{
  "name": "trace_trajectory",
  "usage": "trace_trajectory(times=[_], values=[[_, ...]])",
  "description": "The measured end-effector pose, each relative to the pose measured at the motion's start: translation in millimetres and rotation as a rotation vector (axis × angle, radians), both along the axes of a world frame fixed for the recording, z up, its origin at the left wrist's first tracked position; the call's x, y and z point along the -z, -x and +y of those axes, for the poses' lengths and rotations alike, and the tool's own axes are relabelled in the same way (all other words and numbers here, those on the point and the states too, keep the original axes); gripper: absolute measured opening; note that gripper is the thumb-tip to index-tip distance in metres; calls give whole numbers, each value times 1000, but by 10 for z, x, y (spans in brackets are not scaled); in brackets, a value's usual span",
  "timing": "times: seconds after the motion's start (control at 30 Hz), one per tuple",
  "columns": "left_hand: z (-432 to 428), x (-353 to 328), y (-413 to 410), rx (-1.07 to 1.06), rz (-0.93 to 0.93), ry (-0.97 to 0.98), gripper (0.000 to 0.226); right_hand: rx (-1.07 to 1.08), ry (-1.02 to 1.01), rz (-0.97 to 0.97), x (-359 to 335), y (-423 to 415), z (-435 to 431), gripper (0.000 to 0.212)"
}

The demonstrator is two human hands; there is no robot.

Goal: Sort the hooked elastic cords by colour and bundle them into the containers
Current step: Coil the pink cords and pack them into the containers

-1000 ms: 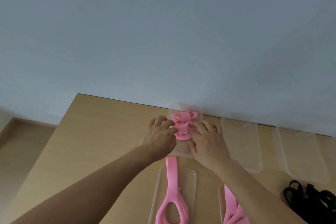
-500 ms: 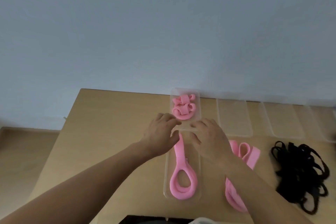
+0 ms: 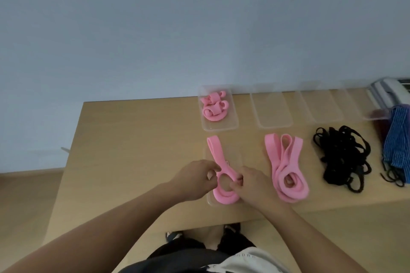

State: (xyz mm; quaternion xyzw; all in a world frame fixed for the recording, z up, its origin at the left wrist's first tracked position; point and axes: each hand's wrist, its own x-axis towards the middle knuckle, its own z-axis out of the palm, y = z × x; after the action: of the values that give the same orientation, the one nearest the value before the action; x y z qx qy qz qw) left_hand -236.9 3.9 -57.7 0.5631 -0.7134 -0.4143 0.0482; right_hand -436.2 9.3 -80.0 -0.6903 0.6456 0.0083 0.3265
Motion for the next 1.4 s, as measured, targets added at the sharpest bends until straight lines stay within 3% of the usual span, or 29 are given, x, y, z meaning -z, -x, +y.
trace_trajectory(times=[0.2,0.33,0.53,0.7,0.8,0.93,1.03,1.13,1.27,1.4], values=[[61,-61,40,-22,-48,14,43,64,-77,-6,6,19,-54,20],[87,-127,97,25,-80,70,55,178,-103,-143,-170,-2,-149,15],[125,-291,127,61,22,147,71,296,-128,-392,-564,71,-307,11],[96,-471,186,-93,95,330,49,292,-123,-572,-867,153,-362,10],[76,-681,264,-182,142,347,45,203,70,-567,-969,202,-357,6],[14,-922,334,-264,225,379,39,-5,341,-784,-1209,246,-308,17],[-58,-1102,354,-337,322,373,21,-152,438,-713,-1337,255,-378,26],[-106,-1273,377,-404,453,250,19,-117,377,-727,-1468,261,-460,18],[-154,-1416,400,-434,566,141,16,-90,256,-814,-1650,260,-528,30],[-148,-1499,377,-425,683,21,12,-17,155,-980,-1733,246,-557,14]])
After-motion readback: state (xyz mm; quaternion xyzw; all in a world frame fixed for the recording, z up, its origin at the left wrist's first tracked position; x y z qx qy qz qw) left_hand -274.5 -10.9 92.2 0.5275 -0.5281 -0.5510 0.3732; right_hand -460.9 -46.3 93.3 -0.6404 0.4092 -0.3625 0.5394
